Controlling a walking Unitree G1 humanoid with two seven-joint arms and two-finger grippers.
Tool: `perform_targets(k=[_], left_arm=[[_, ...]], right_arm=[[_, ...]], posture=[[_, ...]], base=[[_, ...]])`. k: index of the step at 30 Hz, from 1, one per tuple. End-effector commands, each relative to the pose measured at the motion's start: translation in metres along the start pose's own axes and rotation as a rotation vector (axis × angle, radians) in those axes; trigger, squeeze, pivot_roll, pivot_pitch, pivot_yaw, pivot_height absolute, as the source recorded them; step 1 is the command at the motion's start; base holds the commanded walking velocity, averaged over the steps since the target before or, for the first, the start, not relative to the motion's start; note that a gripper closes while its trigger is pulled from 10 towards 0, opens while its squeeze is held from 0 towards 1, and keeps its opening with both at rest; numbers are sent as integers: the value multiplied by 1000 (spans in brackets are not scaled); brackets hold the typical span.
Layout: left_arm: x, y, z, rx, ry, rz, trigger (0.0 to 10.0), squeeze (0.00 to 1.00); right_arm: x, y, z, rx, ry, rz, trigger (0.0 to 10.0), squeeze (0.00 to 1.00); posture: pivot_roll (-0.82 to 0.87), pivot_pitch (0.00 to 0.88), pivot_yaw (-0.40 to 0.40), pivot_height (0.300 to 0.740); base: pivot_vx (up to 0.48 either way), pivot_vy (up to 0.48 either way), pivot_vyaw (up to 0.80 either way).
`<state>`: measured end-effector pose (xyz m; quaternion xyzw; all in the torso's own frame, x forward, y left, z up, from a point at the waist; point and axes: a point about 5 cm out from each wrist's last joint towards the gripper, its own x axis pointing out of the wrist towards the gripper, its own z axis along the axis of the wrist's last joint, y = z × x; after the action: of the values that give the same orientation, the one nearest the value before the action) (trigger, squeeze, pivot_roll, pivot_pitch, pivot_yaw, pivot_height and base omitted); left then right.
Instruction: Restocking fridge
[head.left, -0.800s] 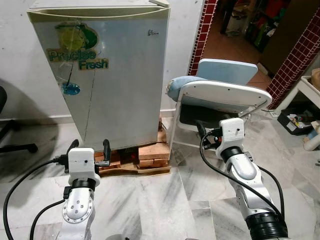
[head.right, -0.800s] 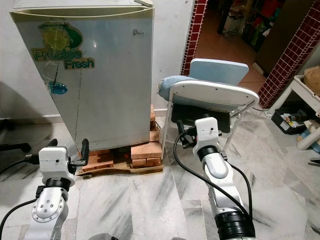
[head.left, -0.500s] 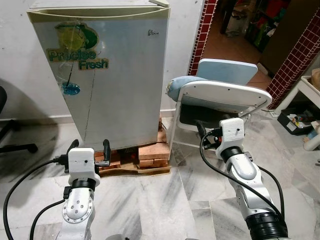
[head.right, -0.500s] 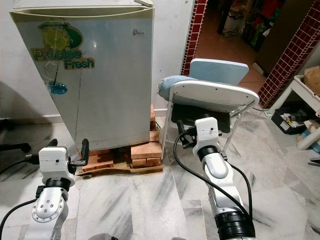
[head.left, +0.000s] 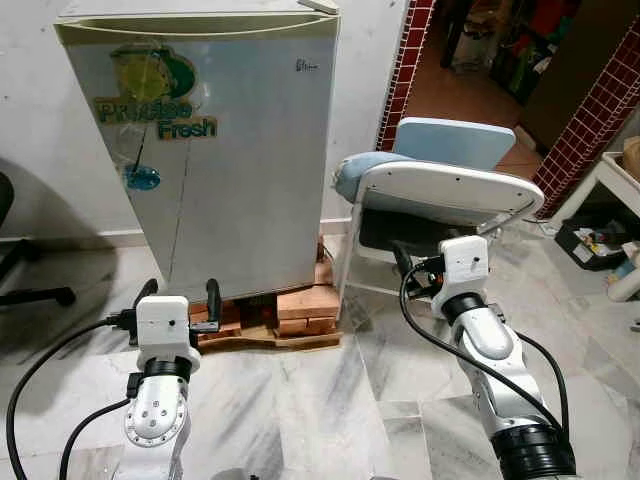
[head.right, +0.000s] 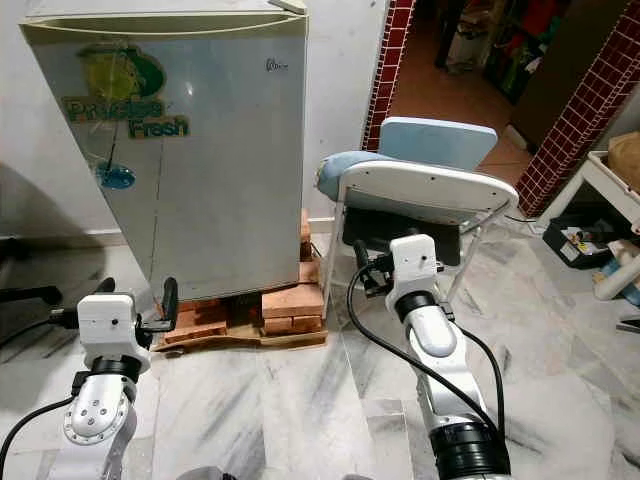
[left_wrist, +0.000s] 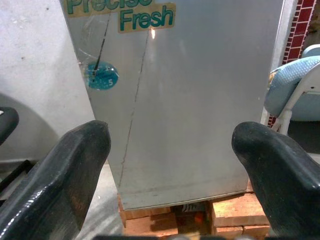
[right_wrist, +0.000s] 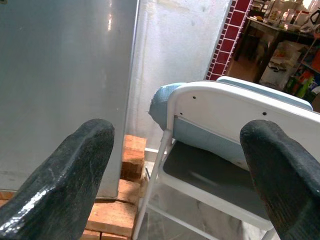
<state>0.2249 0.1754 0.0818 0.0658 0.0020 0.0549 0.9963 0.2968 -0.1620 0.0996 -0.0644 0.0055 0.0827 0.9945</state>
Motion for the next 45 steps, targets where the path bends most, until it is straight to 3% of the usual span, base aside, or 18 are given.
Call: perform_targets(k=[1, 45], left_arm=[[19, 18, 14, -98, 12, 40, 10000, 0], [17, 16, 14, -105, 14, 25, 10000, 0]], right_arm=[[11, 0, 12, 70, 7, -46, 10000, 0], [9, 1, 11, 62, 9, -45, 10000, 0]], posture=[[-41, 0, 19, 740], [-43, 0, 23, 740]], base=[[0, 0, 0], [0, 0, 0]])
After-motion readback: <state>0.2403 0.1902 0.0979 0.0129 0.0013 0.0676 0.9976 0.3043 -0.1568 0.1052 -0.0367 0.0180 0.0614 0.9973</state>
